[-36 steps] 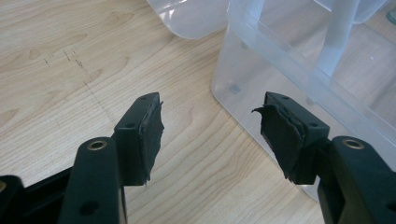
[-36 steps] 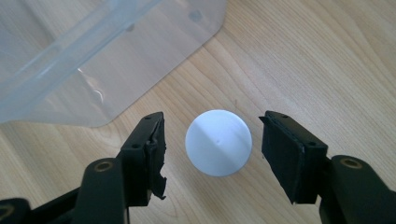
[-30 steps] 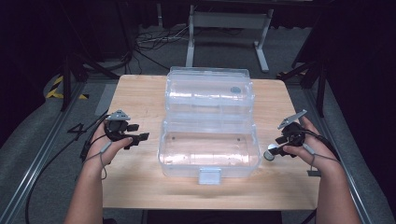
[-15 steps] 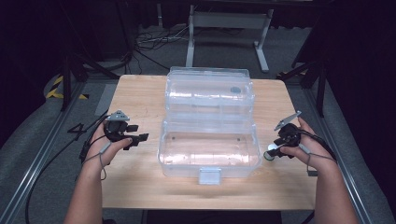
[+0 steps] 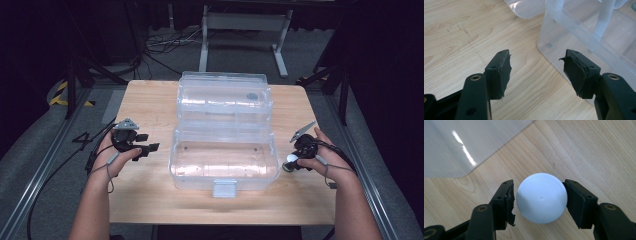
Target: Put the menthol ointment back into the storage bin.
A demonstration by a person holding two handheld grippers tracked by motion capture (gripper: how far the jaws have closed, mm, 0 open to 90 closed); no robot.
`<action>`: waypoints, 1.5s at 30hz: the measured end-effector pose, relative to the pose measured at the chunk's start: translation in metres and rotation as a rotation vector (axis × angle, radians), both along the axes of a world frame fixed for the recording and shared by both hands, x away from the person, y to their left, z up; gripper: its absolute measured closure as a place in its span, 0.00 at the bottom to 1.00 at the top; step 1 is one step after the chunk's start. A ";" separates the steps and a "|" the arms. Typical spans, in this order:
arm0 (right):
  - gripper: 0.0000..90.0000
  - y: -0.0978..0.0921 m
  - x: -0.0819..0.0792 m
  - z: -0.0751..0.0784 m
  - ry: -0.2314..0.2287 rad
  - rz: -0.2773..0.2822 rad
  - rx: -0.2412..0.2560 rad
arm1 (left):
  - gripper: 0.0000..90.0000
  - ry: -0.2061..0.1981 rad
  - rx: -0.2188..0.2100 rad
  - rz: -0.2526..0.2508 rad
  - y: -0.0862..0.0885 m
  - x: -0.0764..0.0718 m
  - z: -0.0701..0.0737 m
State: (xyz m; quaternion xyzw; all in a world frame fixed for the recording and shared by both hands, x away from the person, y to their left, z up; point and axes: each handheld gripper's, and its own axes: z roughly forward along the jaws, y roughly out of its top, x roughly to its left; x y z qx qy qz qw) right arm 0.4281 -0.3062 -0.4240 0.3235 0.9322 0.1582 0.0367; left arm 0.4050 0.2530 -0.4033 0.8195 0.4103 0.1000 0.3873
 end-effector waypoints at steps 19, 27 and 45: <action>0.56 0.002 0.000 0.014 -0.010 0.018 0.028 | 0.43 -0.002 -0.004 0.001 0.001 -0.001 0.002; 0.56 0.005 0.001 0.033 -0.009 0.064 0.015 | 0.43 -0.008 -0.006 0.001 0.001 -0.002 0.004; 0.56 0.008 -0.001 0.070 -0.020 0.134 0.006 | 0.43 -0.012 -0.006 0.002 0.002 -0.002 0.004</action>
